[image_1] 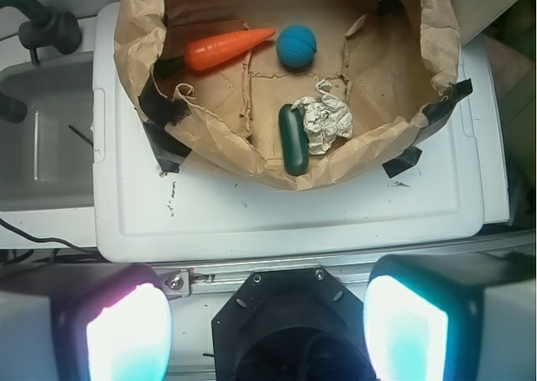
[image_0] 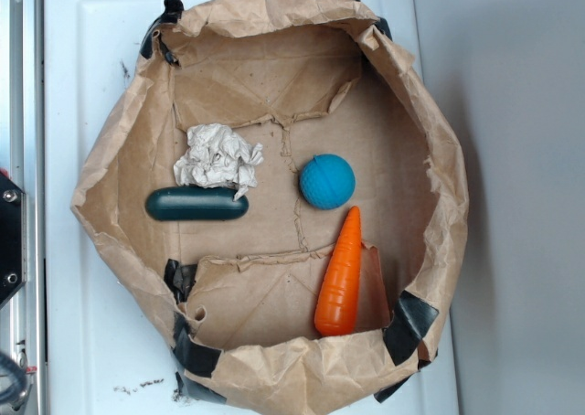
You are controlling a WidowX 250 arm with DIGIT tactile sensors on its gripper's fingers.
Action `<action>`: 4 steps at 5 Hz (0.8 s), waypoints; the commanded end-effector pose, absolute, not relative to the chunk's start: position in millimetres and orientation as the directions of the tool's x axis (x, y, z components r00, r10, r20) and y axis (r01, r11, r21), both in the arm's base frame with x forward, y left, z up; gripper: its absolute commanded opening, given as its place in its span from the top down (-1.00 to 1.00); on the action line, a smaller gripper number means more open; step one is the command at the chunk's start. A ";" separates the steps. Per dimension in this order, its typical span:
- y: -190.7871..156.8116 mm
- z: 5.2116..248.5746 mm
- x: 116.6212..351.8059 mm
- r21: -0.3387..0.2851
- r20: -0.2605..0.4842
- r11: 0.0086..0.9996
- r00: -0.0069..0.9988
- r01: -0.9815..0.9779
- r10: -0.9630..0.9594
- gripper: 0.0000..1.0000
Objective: Grab the white paper.
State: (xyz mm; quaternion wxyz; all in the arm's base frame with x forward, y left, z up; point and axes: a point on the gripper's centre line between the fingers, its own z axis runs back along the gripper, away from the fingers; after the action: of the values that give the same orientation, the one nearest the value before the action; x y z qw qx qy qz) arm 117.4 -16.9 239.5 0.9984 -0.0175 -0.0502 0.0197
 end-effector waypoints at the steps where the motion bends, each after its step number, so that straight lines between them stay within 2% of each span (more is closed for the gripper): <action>1: -16.9 239.5 117.4 -0.037 0.100 0.999 0.994 -0.038 0.041 -1.00; 2: -3.4 243.9 167.4 -0.081 0.124 0.987 0.982 -0.136 0.146 -1.00; 3: -1.7 246.1 185.7 -0.099 0.150 0.977 0.967 -0.191 0.204 -1.00; 4: 13.3 224.4 200.7 -0.077 0.163 0.953 0.940 -0.292 0.301 -1.00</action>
State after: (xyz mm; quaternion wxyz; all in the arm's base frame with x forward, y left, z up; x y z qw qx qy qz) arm 199.3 8.4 216.7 0.9865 -0.0253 -0.0758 0.1433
